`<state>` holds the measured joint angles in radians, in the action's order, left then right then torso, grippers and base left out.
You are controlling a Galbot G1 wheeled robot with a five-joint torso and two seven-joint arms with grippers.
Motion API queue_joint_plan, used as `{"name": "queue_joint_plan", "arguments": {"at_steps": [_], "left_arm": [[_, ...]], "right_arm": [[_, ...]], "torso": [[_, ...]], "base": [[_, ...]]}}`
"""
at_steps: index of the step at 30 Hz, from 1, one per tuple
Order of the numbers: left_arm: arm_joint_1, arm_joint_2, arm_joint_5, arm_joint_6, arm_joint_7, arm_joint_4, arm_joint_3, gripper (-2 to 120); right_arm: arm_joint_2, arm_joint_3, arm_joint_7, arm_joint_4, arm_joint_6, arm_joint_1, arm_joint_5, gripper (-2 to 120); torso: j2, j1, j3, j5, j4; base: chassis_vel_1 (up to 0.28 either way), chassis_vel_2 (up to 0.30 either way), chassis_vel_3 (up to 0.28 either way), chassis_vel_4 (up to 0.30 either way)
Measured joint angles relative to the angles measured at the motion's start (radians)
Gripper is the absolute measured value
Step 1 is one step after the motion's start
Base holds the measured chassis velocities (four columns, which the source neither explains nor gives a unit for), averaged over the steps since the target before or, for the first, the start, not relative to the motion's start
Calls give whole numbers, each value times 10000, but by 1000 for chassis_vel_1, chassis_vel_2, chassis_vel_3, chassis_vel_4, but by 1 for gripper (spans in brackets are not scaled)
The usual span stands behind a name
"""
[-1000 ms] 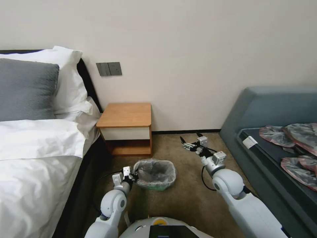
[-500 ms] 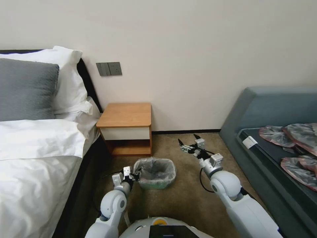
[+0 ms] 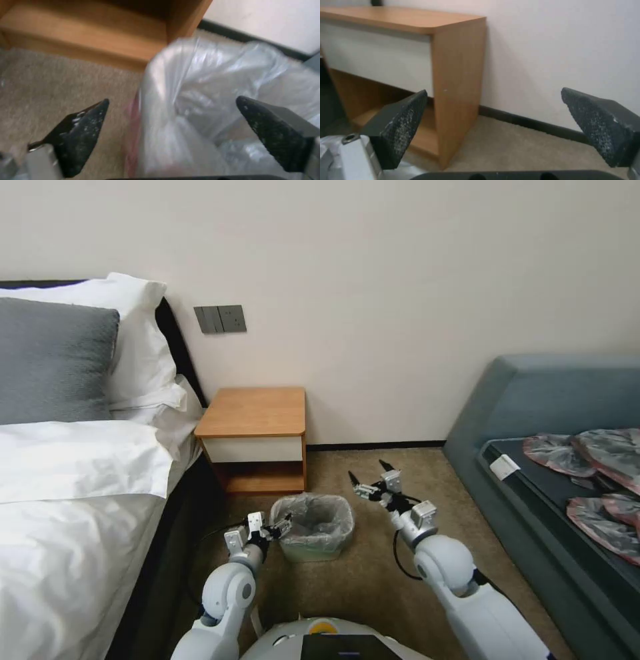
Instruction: Pick up the garbage bag from the table and place it over the trash can.
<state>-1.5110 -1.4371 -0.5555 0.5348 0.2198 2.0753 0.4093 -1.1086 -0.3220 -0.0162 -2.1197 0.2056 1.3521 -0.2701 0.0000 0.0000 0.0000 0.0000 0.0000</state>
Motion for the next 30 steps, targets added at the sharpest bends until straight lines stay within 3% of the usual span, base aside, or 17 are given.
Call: {"name": "queue_joint_plan", "arguments": {"at_steps": [4,7,8,12,13,14,16,20,24,30], "left_arm": [[-31,3,19,-697,-213,-53,5,100],[-107,-12,571,-1787,-468,-202,9,100],[-107,-12,571,-1787,-468,-202,9,100],[-90,-13,2379,-4186,-1027,-710,142,100],[-90,-13,2379,-4186,-1027,-710,142,100],[-41,34,2783,-4943,-1185,-899,222,100],[25,130,3393,-5718,-1393,-1161,383,100],[0,196,3977,-6187,-1480,-1481,474,99],[-114,191,4190,-6264,-1315,-1779,475,98],[-195,160,4281,-6308,-1213,-1971,498,98]], "right_arm": [[-111,233,-61,23,-16,-3,161,100],[-188,440,-98,144,-52,-50,316,100],[-188,440,-98,144,-52,-50,316,100],[-454,673,296,320,-482,84,873,100],[-454,673,296,320,-482,84,873,100],[-625,691,625,335,-587,177,1343,100],[-952,683,1350,287,-594,432,2091,100],[-1396,701,2140,301,-826,849,2347,100],[-2070,628,2377,746,-1566,1140,2449,100],[-2528,490,2400,1022,-1869,1245,2545,100]], "torso": [[0,0,0,-1,0],[1,0,0,0,1],[1,0,0,0,1],[0,0,0,1,2],[0,0,0,1,2],[0,0,0,-2,1],[0,0,0,0,-1],[0,0,0,-2,-2],[0,0,0,0,0],[0,0,0,0,1]], "base": [[0,0,0,0],[0,0,0,0],[0,0,0,0],[0,0,0,0],[0,0,0,0],[0,0,0,0],[0,0,0,0],[0,0,0,0],[0,0,0,0],[0,0,0,0]]}}
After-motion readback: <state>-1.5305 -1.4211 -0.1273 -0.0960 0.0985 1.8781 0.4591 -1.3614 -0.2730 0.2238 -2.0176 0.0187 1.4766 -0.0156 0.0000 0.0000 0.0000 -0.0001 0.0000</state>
